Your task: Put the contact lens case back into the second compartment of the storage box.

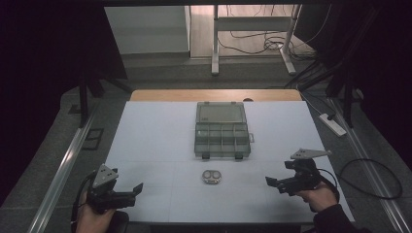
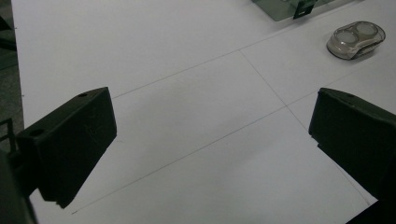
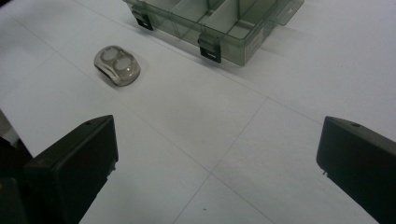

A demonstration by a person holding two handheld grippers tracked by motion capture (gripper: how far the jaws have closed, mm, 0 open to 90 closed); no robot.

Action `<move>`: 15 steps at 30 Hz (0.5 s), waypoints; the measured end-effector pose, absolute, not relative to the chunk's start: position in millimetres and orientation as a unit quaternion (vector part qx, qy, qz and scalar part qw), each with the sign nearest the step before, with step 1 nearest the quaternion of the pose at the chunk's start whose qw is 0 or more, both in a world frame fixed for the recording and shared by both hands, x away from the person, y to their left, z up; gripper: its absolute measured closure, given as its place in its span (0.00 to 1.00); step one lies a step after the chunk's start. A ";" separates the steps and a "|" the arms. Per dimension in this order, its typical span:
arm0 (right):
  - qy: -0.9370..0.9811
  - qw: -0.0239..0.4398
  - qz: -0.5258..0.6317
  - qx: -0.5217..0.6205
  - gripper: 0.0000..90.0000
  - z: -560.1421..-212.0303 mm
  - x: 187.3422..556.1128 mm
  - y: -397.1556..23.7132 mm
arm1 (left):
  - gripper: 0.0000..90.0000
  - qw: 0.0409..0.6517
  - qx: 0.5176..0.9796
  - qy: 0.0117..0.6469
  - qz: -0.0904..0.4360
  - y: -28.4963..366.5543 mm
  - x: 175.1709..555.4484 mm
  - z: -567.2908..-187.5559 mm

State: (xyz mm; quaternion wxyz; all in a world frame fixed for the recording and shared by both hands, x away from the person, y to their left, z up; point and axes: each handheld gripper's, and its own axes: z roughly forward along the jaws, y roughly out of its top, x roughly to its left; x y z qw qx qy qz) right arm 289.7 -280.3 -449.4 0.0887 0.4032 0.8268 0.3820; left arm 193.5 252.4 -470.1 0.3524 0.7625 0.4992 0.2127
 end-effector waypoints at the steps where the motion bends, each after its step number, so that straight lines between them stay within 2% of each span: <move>1: 0.827 0.089 0.382 0.403 0.00 -449.4 289.7 -280.3 | 0.01 0.353 0.763 0.499 0.213 252.5 193.5 -470.1; 15: 0.841 0.074 0.372 0.387 0.00 -455.3 301.1 -259.4 | 0.01 0.353 0.762 0.500 0.212 252.8 193.7 -470.2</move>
